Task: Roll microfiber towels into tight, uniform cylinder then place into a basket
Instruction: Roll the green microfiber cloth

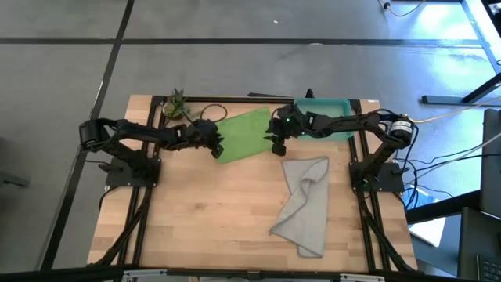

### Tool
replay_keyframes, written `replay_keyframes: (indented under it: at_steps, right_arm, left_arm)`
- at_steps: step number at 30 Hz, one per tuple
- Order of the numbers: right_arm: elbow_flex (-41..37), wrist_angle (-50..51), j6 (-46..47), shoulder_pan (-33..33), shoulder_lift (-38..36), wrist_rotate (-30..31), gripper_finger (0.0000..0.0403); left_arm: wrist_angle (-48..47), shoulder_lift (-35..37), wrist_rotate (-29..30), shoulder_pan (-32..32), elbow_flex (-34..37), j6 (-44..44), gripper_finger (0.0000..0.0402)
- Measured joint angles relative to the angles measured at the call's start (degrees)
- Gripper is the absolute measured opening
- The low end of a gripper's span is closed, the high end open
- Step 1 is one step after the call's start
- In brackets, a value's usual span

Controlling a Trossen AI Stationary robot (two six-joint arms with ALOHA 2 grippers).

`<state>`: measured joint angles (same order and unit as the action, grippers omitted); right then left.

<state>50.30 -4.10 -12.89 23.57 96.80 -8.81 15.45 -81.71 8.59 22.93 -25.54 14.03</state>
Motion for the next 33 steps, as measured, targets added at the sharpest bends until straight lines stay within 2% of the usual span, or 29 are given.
replay_keyframes:
  at_steps: [7, 14, 25, 29, 33]
  right_arm:
    - [-0.93, -0.14, 1.14, -0.06, 3.6, 0.14, 0.0126]
    - [-0.92, -0.69, 2.14, 0.0, 3.82, 0.17, 0.0126]
    - [-0.92, -0.76, 2.38, -1.02, 3.82, 0.14, 0.0126]
    - [-0.92, -0.74, 2.36, -1.97, 3.82, 0.14, 0.0126]
    - [-0.92, -0.74, 2.26, -2.98, 3.82, 0.14, 0.0126]
  left_arm:
    - [0.0, -5.71, -0.1, -2.1, 0.0, -1.17, 0.0094]
    - [-2.5, -6.72, 0.95, -4.96, -0.17, -0.28, 0.0095]
    - [-6.2, -6.56, 0.97, -13.71, -0.28, 15.72, 0.0095]
    - [-4.99, -6.7, 1.21, -18.09, -0.12, 21.67, 0.0095]
    - [-2.18, -6.89, 1.34, -21.87, 0.1, 23.31, 0.0091]
